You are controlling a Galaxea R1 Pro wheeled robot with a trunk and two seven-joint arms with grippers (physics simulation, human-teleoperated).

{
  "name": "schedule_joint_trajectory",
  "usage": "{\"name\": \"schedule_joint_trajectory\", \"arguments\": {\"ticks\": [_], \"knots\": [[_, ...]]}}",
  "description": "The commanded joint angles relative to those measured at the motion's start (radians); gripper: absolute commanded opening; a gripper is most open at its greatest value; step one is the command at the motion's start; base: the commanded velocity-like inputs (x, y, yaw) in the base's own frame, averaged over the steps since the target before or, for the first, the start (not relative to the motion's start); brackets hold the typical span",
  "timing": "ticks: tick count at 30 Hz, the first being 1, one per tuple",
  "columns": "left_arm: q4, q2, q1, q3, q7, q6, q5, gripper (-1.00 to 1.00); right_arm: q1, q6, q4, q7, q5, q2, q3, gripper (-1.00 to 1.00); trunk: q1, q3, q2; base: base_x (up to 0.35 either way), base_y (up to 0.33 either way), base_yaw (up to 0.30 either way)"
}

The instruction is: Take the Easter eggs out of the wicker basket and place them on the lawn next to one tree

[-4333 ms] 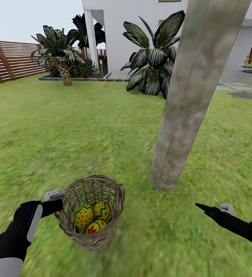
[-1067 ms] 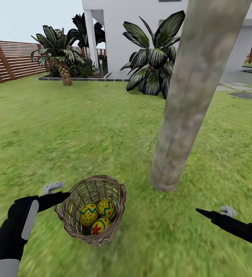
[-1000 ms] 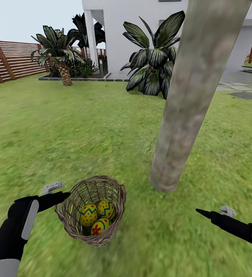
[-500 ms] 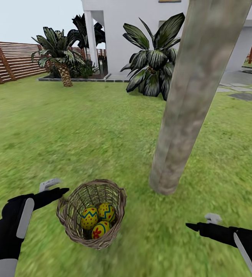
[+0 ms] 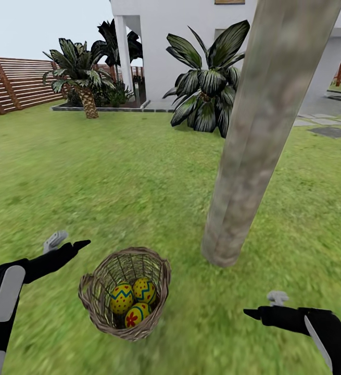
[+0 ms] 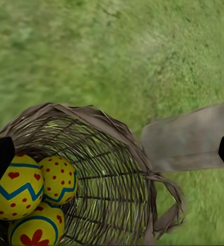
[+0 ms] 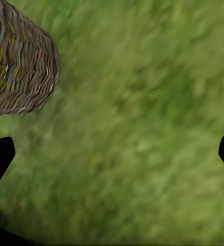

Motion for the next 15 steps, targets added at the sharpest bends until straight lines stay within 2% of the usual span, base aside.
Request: {"name": "schedule_joint_trajectory", "arguments": {"ticks": [1, 4, 7, 11, 14, 15], "knots": [[0.000, 0.000, -0.001, 0.002, -0.010, 0.005, -0.005, 1.00, 0.000, 0.007, -0.001, 0.003, -0.001, 0.000, 0.005, 1.00, -0.004, 0.002, 0.007, 0.000, 0.000, 0.000], [0.002, -0.001, -0.001, 0.003, -0.010, 0.005, 0.000, 1.00, -0.001, 0.007, -0.001, 0.003, -0.001, 0.000, 0.030, 1.00, -0.016, 0.012, 0.028, 0.000, 0.000, 0.000], [0.003, 0.001, -0.001, 0.003, -0.010, 0.004, 0.000, 1.00, -0.001, 0.008, -0.013, 0.006, -0.001, -0.001, 0.035, 1.00, -0.027, 0.021, 0.049, 0.000, 0.000, 0.000], [0.003, 0.002, -0.001, 0.011, -0.009, 0.004, -0.001, 1.00, 0.000, 0.017, -0.117, 0.009, -0.003, 0.003, 0.038, 1.00, -0.042, 0.034, 0.077, 0.000, 0.000, 0.000], [0.001, 0.002, -0.001, 0.016, -0.009, 0.004, 0.000, 1.00, 0.000, 0.020, -0.179, 0.002, 0.003, 0.030, 0.040, 1.00, -0.054, 0.043, 0.098, 0.000, 0.000, 0.000], [0.001, 0.000, -0.001, 0.015, -0.007, 0.003, -0.001, 1.00, 0.000, 0.021, -0.193, -0.024, 0.013, 0.046, 0.041, 1.00, -0.058, 0.046, 0.105, 0.000, 0.000, 0.000]]}}
